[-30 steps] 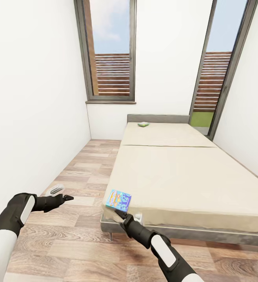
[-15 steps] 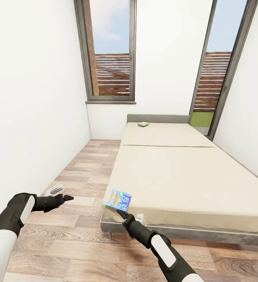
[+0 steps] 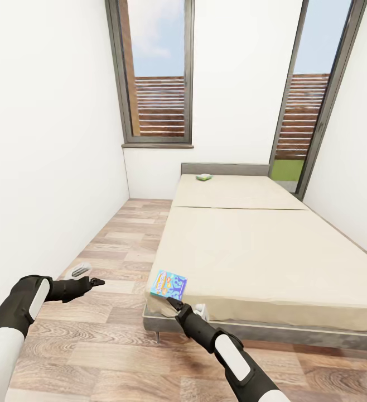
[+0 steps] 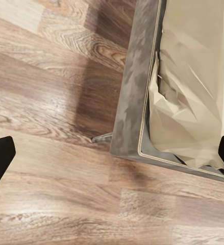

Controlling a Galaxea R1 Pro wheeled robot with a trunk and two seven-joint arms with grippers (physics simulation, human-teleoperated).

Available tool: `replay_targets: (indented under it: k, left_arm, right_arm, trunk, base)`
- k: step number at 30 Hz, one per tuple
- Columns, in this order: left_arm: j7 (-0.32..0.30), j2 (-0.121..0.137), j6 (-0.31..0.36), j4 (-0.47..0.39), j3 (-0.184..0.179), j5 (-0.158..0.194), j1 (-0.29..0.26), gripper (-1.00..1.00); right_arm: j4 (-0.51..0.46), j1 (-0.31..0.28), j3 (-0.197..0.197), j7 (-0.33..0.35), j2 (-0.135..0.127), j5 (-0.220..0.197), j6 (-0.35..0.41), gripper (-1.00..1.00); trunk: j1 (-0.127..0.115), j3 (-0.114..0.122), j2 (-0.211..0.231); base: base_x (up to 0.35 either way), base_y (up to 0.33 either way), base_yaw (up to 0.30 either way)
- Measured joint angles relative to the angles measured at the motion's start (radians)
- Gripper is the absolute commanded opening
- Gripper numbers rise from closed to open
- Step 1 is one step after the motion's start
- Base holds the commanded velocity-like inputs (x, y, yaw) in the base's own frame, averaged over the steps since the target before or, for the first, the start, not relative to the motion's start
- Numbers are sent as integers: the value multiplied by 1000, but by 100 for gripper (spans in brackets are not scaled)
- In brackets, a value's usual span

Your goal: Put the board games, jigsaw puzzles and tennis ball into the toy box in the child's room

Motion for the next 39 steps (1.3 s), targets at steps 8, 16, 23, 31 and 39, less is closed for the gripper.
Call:
replay_targets:
  k: [8,16,23,31,39]
  left_arm:
    - [0,0,0,0,0,0,0,100]
    - [0,0,0,0,0,0,0,100]
    - [1,0,0,0,0,-1,0,100]
    - [1,0,0,0,-1,-2,0,100]
    - [1,0,0,0,-1,-2,0,100]
  right_arm:
    - [3,0,-3,-1,0,-34,-70,100]
    - [5,0,-3,-2,0,-40,-115,100]
    - [7,0,-1,-2,0,-36,-132,100]
    - [49,0,0,-2,0,-39,-152,100]
    - [85,0,0,2,0,-38,-176,100]
  trunk:
    - [0,0,0]
    - [0,0,0]
    - [0,0,0]
    - [0,0,0]
    - [0,0,0]
  base:
    - [0,0,0]
    - [0,0,0]
    - [0,0,0]
    - [0,0,0]
    - [0,0,0]
